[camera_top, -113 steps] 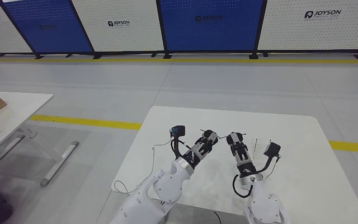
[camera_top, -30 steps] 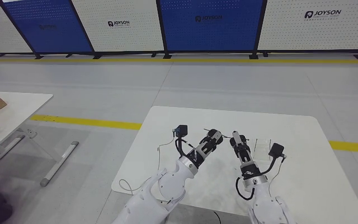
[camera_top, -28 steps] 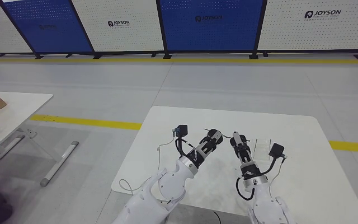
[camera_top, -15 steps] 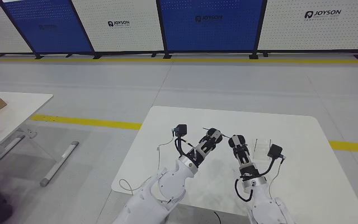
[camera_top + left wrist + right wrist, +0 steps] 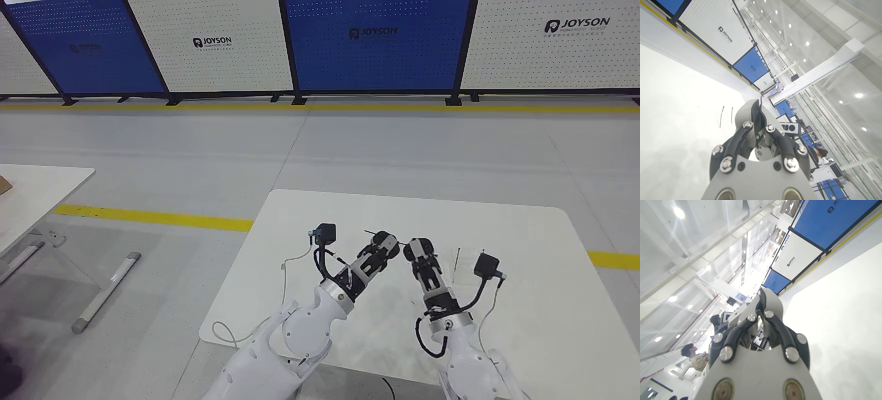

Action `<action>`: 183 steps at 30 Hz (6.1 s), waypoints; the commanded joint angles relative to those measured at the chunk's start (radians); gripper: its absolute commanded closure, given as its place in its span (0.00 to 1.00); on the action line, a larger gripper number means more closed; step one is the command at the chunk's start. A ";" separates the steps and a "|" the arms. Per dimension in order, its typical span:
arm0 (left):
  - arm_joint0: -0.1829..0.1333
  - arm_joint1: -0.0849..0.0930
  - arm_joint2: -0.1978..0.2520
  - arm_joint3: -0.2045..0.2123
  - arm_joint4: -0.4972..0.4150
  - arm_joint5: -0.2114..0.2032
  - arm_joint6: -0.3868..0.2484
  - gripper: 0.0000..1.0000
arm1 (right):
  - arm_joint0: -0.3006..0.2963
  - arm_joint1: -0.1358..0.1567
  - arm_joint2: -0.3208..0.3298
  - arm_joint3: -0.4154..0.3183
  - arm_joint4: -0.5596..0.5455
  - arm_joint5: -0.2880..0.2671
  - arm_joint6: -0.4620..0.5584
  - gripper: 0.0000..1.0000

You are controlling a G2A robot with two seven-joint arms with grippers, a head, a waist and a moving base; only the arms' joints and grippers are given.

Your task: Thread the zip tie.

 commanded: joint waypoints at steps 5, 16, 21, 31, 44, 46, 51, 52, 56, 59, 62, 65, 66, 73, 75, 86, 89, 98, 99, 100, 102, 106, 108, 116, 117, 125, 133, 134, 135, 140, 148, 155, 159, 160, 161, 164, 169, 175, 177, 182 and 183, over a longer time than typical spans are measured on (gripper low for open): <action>0.002 0.000 -0.003 -0.003 0.002 0.001 -0.006 1.00 | 0.012 -0.001 -0.001 0.007 0.003 0.010 0.013 1.00; 0.000 -0.002 -0.007 0.001 0.004 0.008 -0.002 1.00 | 0.018 -0.001 0.011 0.005 0.008 0.036 0.019 0.62; -0.004 -0.005 -0.004 0.007 0.007 0.015 0.011 1.00 | -0.002 0.000 0.008 -0.009 -0.044 0.016 -0.011 0.58; -0.010 -0.011 -0.004 0.013 -0.001 0.025 0.031 1.00 | -0.029 0.002 0.012 -0.012 -0.084 0.001 -0.042 0.67; -0.005 -0.014 -0.002 0.010 0.007 0.022 0.028 1.00 | -0.028 0.001 0.015 -0.013 -0.092 -0.002 -0.044 1.00; -0.004 -0.014 -0.002 0.006 0.009 0.016 0.024 1.00 | -0.028 0.001 0.014 -0.012 -0.095 -0.002 -0.043 1.00; -0.001 -0.014 0.000 0.003 0.010 0.009 0.014 1.00 | -0.027 0.002 0.011 -0.009 -0.101 -0.005 -0.030 1.00; -0.001 -0.014 0.000 0.004 0.010 0.008 0.013 1.00 | -0.026 0.002 0.011 -0.009 -0.100 -0.006 -0.026 1.00; 0.000 -0.014 0.000 0.004 0.014 0.007 0.004 1.00 | -0.021 0.003 0.012 -0.010 -0.103 -0.015 -0.005 1.00; 0.001 -0.014 -0.001 0.003 0.018 0.008 -0.003 1.00 | -0.020 0.004 0.012 -0.011 -0.111 -0.021 0.006 1.00; 0.001 -0.014 -0.001 0.001 0.021 0.010 -0.009 1.00 | -0.016 0.004 0.013 -0.012 -0.107 -0.019 0.012 1.00; -0.001 -0.014 -0.001 0.003 0.030 0.017 -0.003 1.00 | -0.014 0.004 0.012 -0.016 -0.111 -0.010 0.014 1.00; -0.002 -0.015 -0.001 0.004 0.033 0.020 0.002 1.00 | -0.014 0.004 0.013 -0.017 -0.115 -0.003 0.011 1.00; -0.017 -0.019 -0.002 0.019 0.035 0.044 0.025 1.00 | -0.017 0.002 -0.002 -0.047 -0.164 0.080 0.007 1.00; -0.016 -0.020 -0.001 0.017 0.038 0.046 0.022 1.00 | -0.015 0.002 -0.004 -0.048 -0.165 0.086 0.013 1.00; -0.015 -0.022 0.006 0.023 0.041 0.048 0.010 1.00 | -0.013 0.004 0.014 -0.045 -0.145 0.085 0.039 1.00; -0.016 -0.023 0.007 0.023 0.044 0.049 0.008 1.00 | -0.015 0.005 0.013 -0.046 -0.159 0.086 0.031 1.00; -0.013 -0.025 0.010 0.024 0.050 0.052 0.014 1.00 | -0.021 0.007 0.025 -0.051 -0.157 0.083 0.042 1.00; -0.013 -0.025 0.011 0.024 0.051 0.052 0.014 1.00 | -0.022 0.007 0.025 -0.052 -0.158 0.082 0.040 1.00; -0.013 -0.026 0.012 0.024 0.051 0.051 0.014 1.00 | -0.023 0.007 0.025 -0.052 -0.159 0.082 0.040 1.00; -0.011 -0.026 0.013 0.023 0.048 0.049 0.010 1.00 | -0.024 0.008 0.024 -0.053 -0.156 0.080 0.044 1.00; -0.008 -0.026 0.013 0.021 0.047 0.046 0.008 1.00 | -0.024 0.008 0.026 -0.051 -0.153 0.078 0.050 1.00; -0.007 -0.027 0.012 0.021 0.047 0.045 0.009 1.00 | -0.025 0.009 0.027 -0.051 -0.153 0.077 0.050 1.00; -0.004 -0.028 0.012 0.021 0.048 0.042 0.019 1.00 | -0.027 0.010 0.029 -0.051 -0.153 0.074 0.050 1.00; -0.004 -0.029 0.011 0.021 0.048 0.043 0.020 1.00 | -0.027 0.010 0.030 -0.051 -0.153 0.074 0.051 1.00; -0.009 -0.031 0.014 0.023 0.056 0.052 0.023 1.00 | -0.028 0.011 0.033 -0.054 -0.163 0.078 0.054 1.00; -0.011 -0.032 0.015 0.021 0.063 0.057 0.015 1.00 | -0.026 0.012 0.033 -0.059 -0.165 0.081 0.059 1.00; -0.011 -0.032 0.015 0.021 0.064 0.057 0.015 1.00 | -0.026 0.012 0.033 -0.059 -0.165 0.081 0.059 1.00; -0.011 -0.032 0.015 0.021 0.064 0.058 0.015 1.00 | -0.026 0.012 0.033 -0.060 -0.165 0.081 0.060 1.00; -0.011 -0.033 0.015 0.019 0.067 0.061 0.016 0.89 | -0.026 0.012 0.033 -0.061 -0.166 0.085 0.061 1.00; -0.011 -0.035 0.014 0.018 0.072 0.064 0.017 0.95 | -0.025 0.012 0.033 -0.061 -0.166 0.087 0.057 1.00; -0.009 -0.036 0.014 0.018 0.071 0.064 0.023 0.96 | -0.028 0.013 0.040 -0.056 -0.165 0.091 0.044 1.00; -0.007 -0.037 0.013 0.018 0.072 0.064 0.024 1.00 | -0.028 0.013 0.040 -0.054 -0.169 0.091 0.042 1.00; -0.007 -0.037 0.013 0.018 0.072 0.063 0.024 1.00 | -0.028 0.013 0.040 -0.054 -0.170 0.090 0.042 1.00; -0.007 -0.037 0.012 0.018 0.072 0.063 0.023 1.00 | -0.028 0.013 0.040 -0.054 -0.170 0.090 0.041 1.00; -0.008 -0.037 0.012 0.019 0.072 0.061 0.017 1.00 | -0.028 0.013 0.039 -0.053 -0.174 0.087 0.041 1.00; -0.010 -0.038 0.012 0.020 0.071 0.059 0.008 1.00 | -0.026 0.014 0.038 -0.054 -0.178 0.085 0.045 1.00; -0.012 -0.039 0.013 0.020 0.067 0.056 0.000 1.00 | -0.020 0.015 0.034 -0.053 -0.186 0.080 0.064 1.00; -0.012 -0.039 0.013 0.021 0.067 0.055 -0.001 1.00 | -0.018 0.015 0.034 -0.053 -0.179 0.077 0.080 1.00; -0.012 -0.039 0.010 0.022 0.064 0.055 0.001 1.00 | -0.013 0.016 0.039 -0.051 -0.171 0.083 0.097 1.00; -0.012 -0.039 0.008 0.022 0.063 0.057 0.004 1.00 | -0.012 0.016 0.040 -0.052 -0.167 0.084 0.098 0.82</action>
